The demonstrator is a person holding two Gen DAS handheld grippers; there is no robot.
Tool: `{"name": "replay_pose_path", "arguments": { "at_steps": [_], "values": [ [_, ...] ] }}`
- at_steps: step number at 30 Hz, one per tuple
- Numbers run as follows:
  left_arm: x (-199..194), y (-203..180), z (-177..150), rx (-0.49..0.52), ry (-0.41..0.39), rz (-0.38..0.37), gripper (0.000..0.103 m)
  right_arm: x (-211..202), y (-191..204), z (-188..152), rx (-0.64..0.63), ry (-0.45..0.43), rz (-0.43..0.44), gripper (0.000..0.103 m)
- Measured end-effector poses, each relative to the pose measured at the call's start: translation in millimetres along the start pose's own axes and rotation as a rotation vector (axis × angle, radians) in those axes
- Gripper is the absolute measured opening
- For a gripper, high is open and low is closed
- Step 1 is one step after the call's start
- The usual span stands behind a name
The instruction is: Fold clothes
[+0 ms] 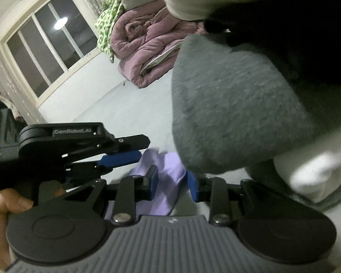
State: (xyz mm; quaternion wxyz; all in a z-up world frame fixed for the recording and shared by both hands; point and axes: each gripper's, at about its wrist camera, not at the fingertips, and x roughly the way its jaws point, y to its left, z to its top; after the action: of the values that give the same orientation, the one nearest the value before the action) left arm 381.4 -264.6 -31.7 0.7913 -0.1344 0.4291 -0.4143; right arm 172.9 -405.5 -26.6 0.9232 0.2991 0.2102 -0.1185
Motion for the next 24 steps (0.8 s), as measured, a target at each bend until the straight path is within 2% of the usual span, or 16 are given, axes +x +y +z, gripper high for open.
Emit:
{"name": "replay_pose_path", "arguments": {
  "at_steps": [4,6,8,9,10,13,18,20,24],
  "values": [
    [2.2,-3.0,0.7,0.003,0.008,0.001,0.025,1.2,-0.3,-0.3,-0.001,-0.003,-0.006,0.025],
    [5.9,-7.2,-1.3,0.024,0.026,0.024,0.025,1.8,-0.4,-0.4,-0.001,-0.005,-0.010,0.023],
    [9.4,-13.3,-4.4,0.055,0.037,0.041,0.017,2.4,-0.5,-0.6,-0.001,-0.007,-0.013,0.020],
    [11.2,-16.6,-6.6,0.070,0.037,0.045,0.003,2.7,-0.6,-0.7,-0.001,-0.008,-0.014,0.012],
    [12.3,-19.4,-8.7,0.086,0.029,0.048,0.001,2.7,-0.3,-0.9,-0.003,-0.008,-0.015,0.005],
    [11.2,-24.8,-13.1,0.117,-0.028,0.039,0.001,-3.7,7.3,-2.8,-0.052,-0.038,-0.034,0.005],
    [6.1,-21.9,-14.6,0.097,-0.144,-0.016,0.001,-15.5,27.7,-10.3,-0.185,-0.122,-0.120,0.005],
    [8.5,-19.6,-18.0,0.104,-0.169,-0.019,0.001,-13.7,29.1,-12.0,-0.206,-0.118,-0.168,0.005],
    [22.6,-17.3,-25.7,0.124,-0.164,0.048,0.001,-4.4,18.5,-9.6,-0.180,-0.059,-0.238,0.001]
  ]
}}
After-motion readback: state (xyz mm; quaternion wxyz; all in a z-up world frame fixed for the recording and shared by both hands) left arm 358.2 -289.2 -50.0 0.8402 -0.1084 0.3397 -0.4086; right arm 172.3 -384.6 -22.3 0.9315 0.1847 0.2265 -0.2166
